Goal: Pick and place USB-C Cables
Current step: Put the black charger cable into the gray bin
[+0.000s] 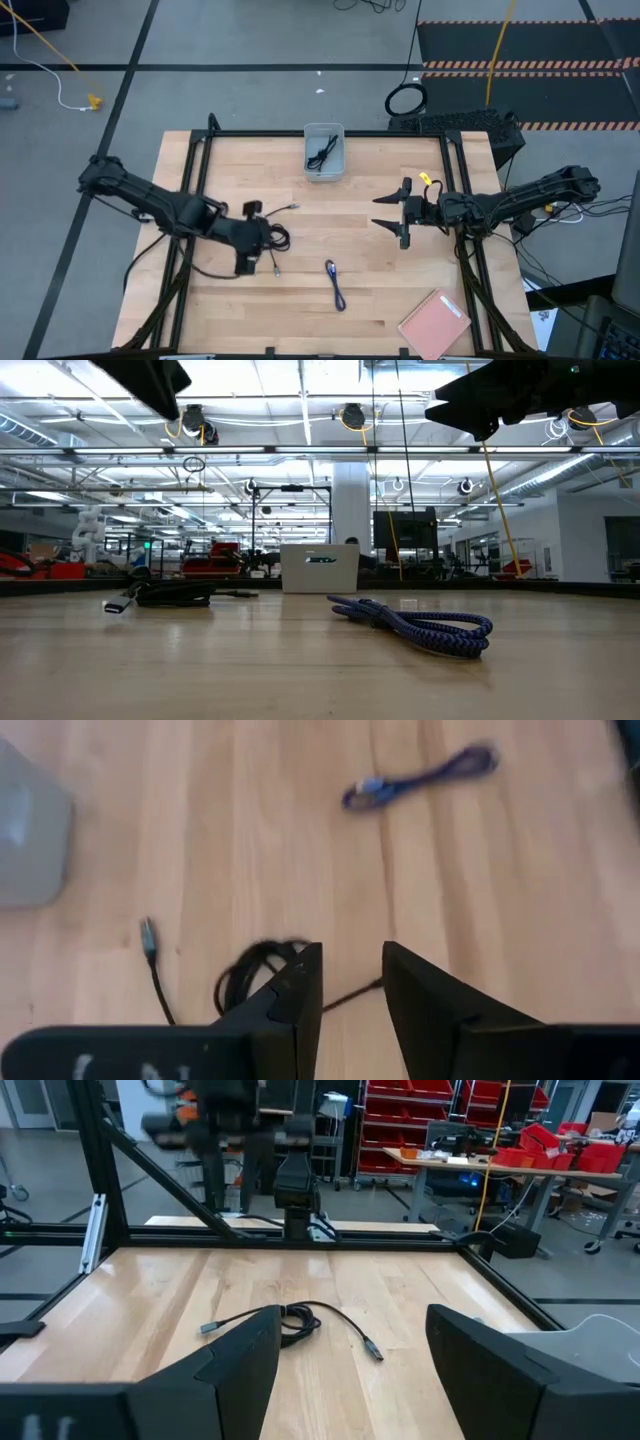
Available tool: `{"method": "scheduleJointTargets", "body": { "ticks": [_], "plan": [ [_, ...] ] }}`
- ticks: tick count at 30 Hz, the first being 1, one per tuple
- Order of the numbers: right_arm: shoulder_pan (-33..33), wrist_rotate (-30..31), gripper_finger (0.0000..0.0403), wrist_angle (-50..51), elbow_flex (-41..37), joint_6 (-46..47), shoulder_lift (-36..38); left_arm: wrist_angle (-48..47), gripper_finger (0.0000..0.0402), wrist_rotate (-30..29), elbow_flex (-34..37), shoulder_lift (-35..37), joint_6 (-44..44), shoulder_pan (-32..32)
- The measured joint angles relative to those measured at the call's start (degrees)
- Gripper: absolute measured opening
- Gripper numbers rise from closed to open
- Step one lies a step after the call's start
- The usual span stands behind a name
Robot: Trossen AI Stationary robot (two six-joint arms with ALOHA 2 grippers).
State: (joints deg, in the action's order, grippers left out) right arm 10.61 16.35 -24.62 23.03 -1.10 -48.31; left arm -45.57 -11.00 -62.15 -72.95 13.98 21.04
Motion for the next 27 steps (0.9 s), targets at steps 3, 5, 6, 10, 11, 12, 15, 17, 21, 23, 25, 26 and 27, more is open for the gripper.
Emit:
{"method": "scheduleJointTargets", "body": {
  "ticks": [3,5,6,10,11,12,15,17,21,23,25,26,27],
  "plan": [
    [0.0,-0.01,0.0242,0.0,0.0,-0.45,0.0,-1.24,0.0126,0.51,0.0,-3.83,0.13,-0.02],
    [-0.02,-0.01,0.0242,0.0,0.0,-1.19,0.0,-2.0,0.0143,1.03,0.0,-6.35,0.27,0.0],
    [-0.05,-0.01,0.0242,0.02,0.0,-1.44,0.0,-2.3,0.0152,1.04,0.0,-7.49,0.1,0.04],
    [-0.72,-0.05,0.0242,0.02,0.0,-1.92,-0.01,-3.31,0.0192,1.09,0.0,-11.45,-1.0,0.01],
    [-0.88,-0.08,0.0242,0.02,0.0,-1.92,0.0,-3.73,0.0201,1.06,0.0,-12.32,-1.74,-0.02],
    [-0.99,-0.1,0.0242,0.02,0.0,-1.93,0.0,-4.2,0.0209,1.04,0.0,-13.23,-2.69,-0.02],
    [-1.18,-0.12,0.0242,0.02,0.0,-2.06,-0.02,-5.5,0.0223,0.89,0.0,-15.81,-7.04,0.0],
    [-1.2,-0.12,0.0242,0.02,0.0,-2.14,0.0,-6.34,0.0224,0.53,0.0,-17.49,-10.1,-0.04],
    [-1.19,-0.14,0.0242,0.02,0.0,-2.14,0.0,-7.0,0.0219,0.41,0.0,-20.94,-15.6,-0.78],
    [-1.18,-0.14,0.0242,0.04,0.0,-2.14,-0.02,-6.87,0.0214,0.41,0.0,-22.48,-17.73,-1.44],
    [-1.2,-0.14,0.0242,0.05,0.0,-2.14,0.0,-6.84,0.0207,0.4,0.0,-23.62,-18.69,-2.3],
    [-1.18,-0.15,0.0242,0.11,0.0,-2.14,-0.02,-6.84,0.0203,0.35,0.0,-23.99,-19.05,-2.82],
    [-1.16,-0.16,0.0242,0.21,0.0,-2.14,-0.02,-6.82,0.0199,0.34,0.08,-24.23,-19.43,-3.33]
  ]
}}
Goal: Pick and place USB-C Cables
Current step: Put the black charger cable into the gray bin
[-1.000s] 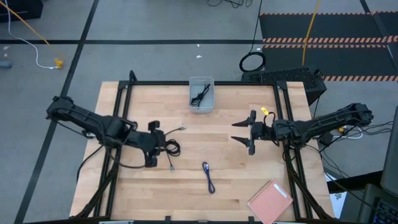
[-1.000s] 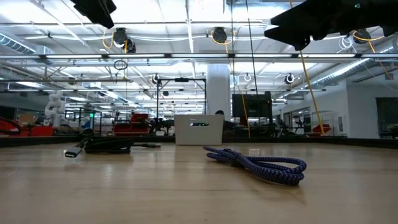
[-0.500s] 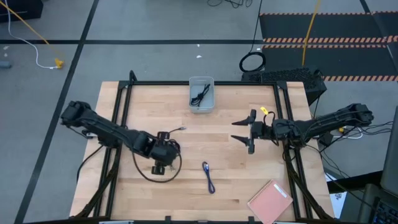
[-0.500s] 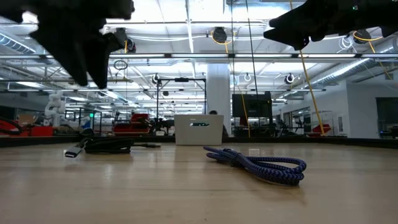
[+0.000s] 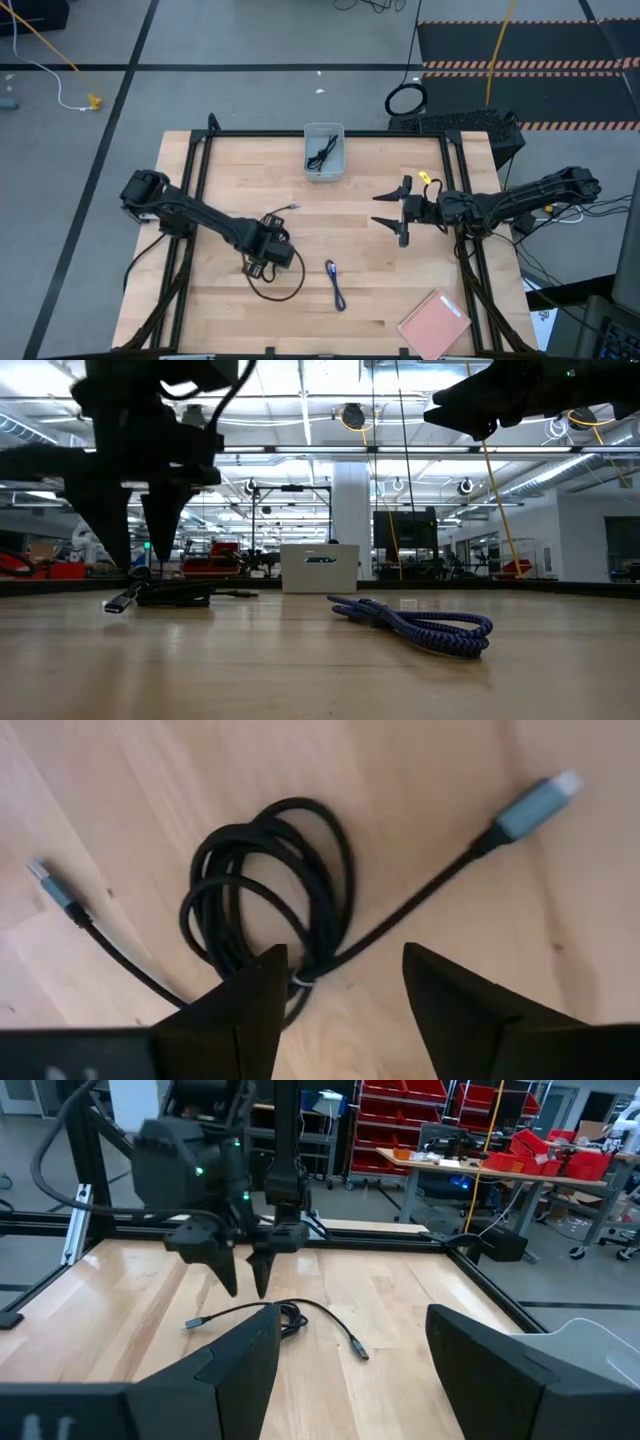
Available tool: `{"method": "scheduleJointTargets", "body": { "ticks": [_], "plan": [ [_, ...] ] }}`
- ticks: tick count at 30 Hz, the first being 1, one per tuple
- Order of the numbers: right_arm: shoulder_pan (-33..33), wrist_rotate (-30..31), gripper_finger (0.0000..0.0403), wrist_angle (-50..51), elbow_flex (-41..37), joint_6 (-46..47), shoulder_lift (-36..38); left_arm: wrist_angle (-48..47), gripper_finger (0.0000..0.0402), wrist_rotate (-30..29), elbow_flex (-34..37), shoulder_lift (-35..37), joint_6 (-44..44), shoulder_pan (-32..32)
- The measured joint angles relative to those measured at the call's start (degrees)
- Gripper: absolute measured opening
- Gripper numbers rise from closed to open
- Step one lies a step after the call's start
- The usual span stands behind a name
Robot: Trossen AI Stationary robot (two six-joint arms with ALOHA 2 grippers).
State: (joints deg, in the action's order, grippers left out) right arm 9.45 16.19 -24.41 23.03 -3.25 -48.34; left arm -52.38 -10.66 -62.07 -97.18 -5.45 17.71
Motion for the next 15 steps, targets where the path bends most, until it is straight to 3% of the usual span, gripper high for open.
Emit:
{"method": "scheduleJointTargets", "body": {
  "ticks": [15],
  "plan": [
    [0.0,0.0,0.0242,1.4,0.0,1.06,0.0,11.26,0.0181,-0.07,8.85,-0.03,-5.02,-2.68]
  ]
}}
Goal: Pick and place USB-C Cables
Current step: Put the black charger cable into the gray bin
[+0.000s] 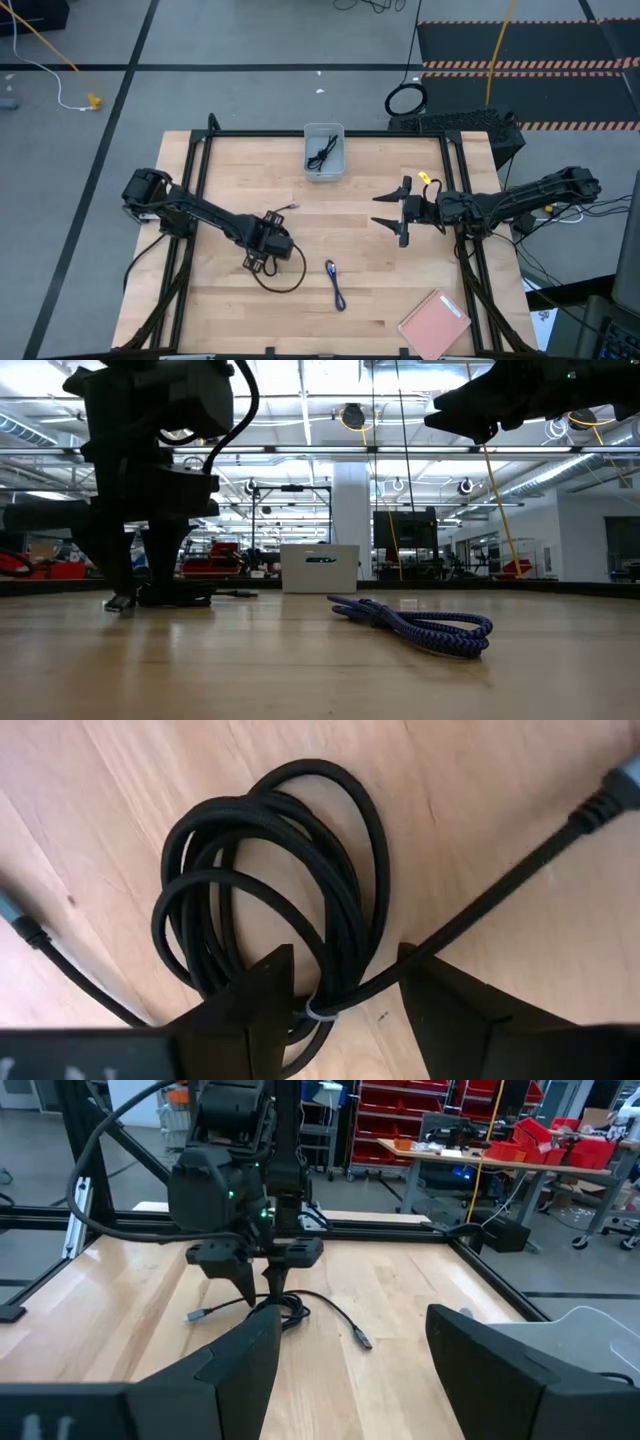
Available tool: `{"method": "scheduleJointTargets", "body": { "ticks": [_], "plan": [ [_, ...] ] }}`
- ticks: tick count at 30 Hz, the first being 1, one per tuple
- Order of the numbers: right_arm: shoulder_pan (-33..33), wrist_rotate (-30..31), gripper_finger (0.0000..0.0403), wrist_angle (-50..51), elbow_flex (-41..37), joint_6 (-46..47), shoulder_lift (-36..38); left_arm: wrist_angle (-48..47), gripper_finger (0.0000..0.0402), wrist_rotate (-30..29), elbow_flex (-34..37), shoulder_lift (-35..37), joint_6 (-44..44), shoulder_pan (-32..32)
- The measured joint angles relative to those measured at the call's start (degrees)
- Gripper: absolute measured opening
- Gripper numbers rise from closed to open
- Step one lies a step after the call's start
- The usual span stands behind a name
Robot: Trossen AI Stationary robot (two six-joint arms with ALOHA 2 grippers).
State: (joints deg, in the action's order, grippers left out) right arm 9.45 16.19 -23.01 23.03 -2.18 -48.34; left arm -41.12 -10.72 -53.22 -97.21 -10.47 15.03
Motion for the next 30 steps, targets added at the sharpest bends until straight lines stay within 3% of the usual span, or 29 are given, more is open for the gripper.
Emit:
{"method": "scheduleJointTargets", "body": {
  "ticks": [5,22,30],
  "plan": [
    [0.0,0.04,0.0242,0.05,0.0,0.01,0.0,1.75,0.0164,-0.05,0.86,0.17,-0.41,0.04],
    [0.0,0.09,0.0242,0.09,0.0,0.03,0.0,2.04,0.0039,2.7,0.97,0.13,-0.44,0.04],
    [0.0,0.13,0.0242,0.12,0.0,0.03,0.01,3.02,0.0038,2.67,0.95,0.08,-0.68,0.04]
  ]
}}
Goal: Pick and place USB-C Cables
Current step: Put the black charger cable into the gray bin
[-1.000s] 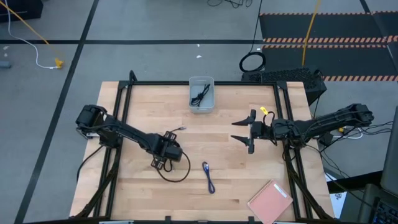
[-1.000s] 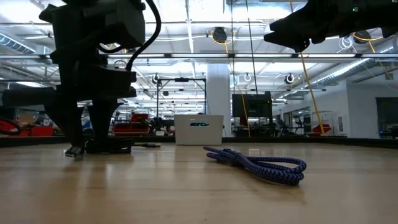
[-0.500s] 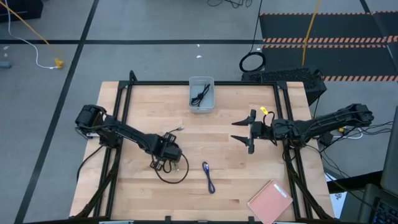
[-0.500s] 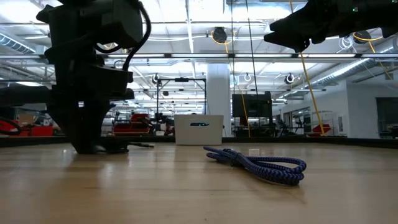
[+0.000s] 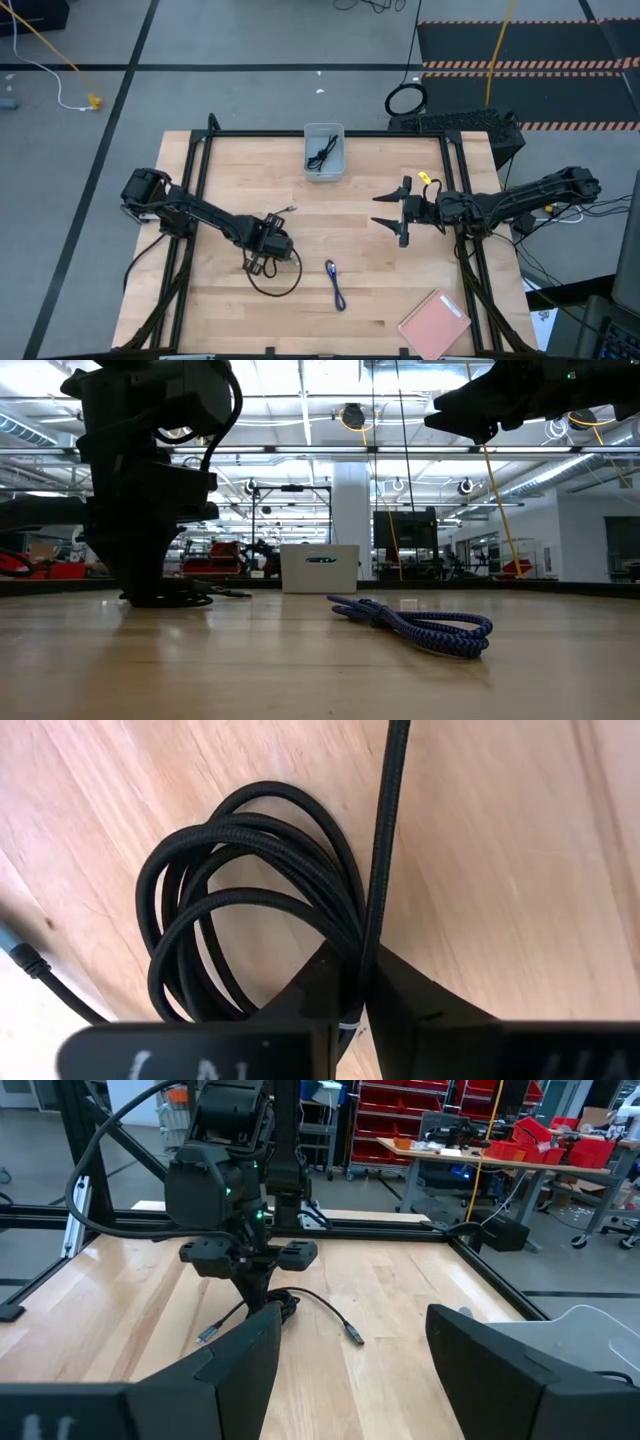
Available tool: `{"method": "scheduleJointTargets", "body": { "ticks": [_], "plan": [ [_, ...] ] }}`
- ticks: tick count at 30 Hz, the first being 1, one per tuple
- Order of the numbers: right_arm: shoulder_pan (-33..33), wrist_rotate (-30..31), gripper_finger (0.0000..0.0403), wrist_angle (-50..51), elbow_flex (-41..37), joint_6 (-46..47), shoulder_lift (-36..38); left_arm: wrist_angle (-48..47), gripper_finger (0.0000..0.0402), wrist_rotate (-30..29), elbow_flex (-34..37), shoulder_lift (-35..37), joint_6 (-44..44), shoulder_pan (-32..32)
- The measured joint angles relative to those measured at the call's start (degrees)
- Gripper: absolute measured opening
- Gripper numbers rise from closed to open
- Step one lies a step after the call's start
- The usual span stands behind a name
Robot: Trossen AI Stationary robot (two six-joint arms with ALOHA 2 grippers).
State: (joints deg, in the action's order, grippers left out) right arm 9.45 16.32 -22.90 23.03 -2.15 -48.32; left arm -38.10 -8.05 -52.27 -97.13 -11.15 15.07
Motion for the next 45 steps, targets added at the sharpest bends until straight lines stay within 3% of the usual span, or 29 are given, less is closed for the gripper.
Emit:
{"method": "scheduleJointTargets", "body": {
  "ticks": [11,25,32,45],
  "plan": [
    [0.0,0.02,0.0242,0.0,0.0,-0.09,-0.01,1.57,0.0041,0.35,-1.2,0.69,-0.02,0.0],
    [0.0,0.04,0.0242,-0.48,0.0,-0.53,-0.01,1.04,0.0041,0.12,-6.93,10.56,0.96,-1.29],
    [0.0,0.07,0.0242,-0.54,0.0,-1.58,0.0,-1.68,0.0023,0.02,-14.3,12.75,-4.25,-4.49],
    [0.0,0.07,0.0242,-0.74,0.0,-2.19,0.01,-8.98,0.0029,-0.04,-30.79,12.66,-15.6,-13.93]
  ]
}}
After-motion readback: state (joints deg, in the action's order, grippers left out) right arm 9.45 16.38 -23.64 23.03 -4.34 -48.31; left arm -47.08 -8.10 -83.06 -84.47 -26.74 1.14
